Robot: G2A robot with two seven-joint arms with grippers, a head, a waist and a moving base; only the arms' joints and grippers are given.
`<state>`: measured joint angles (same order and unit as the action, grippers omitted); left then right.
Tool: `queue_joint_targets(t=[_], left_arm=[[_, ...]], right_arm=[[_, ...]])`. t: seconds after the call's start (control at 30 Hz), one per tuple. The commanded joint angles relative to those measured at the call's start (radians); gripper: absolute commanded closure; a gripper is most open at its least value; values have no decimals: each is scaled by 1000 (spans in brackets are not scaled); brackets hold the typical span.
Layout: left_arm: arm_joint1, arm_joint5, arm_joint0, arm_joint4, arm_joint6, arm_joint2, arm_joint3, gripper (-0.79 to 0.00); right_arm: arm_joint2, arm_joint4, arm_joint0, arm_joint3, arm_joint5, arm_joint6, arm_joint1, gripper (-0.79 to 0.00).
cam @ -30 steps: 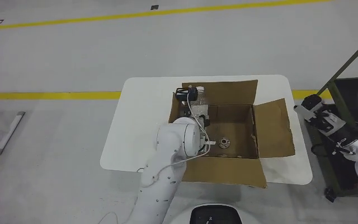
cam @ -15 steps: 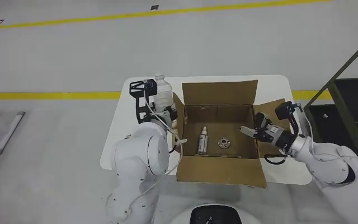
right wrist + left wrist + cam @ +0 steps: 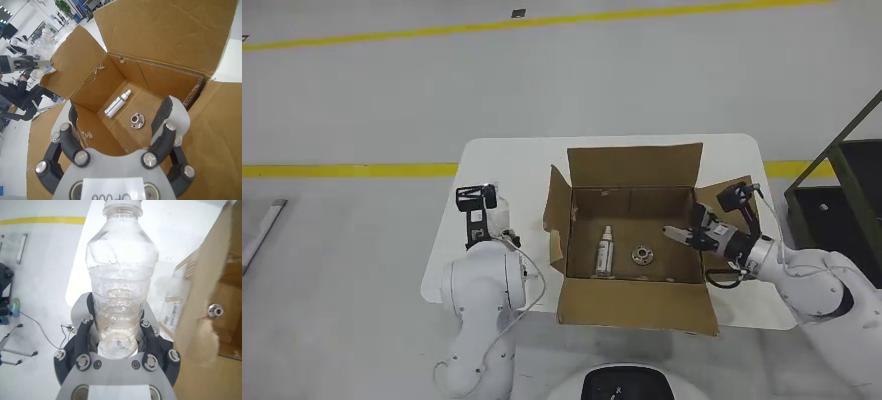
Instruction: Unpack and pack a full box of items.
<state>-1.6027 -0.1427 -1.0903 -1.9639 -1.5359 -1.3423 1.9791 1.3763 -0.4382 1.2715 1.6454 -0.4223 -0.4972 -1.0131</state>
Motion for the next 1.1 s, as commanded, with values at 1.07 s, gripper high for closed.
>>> queue_joint_targets(t=[1.07], left_arm=[[-12, 94, -37, 80, 151, 3, -377, 0]], right_arm=[[-297, -157, -279, -32, 410, -362, -51, -785]])
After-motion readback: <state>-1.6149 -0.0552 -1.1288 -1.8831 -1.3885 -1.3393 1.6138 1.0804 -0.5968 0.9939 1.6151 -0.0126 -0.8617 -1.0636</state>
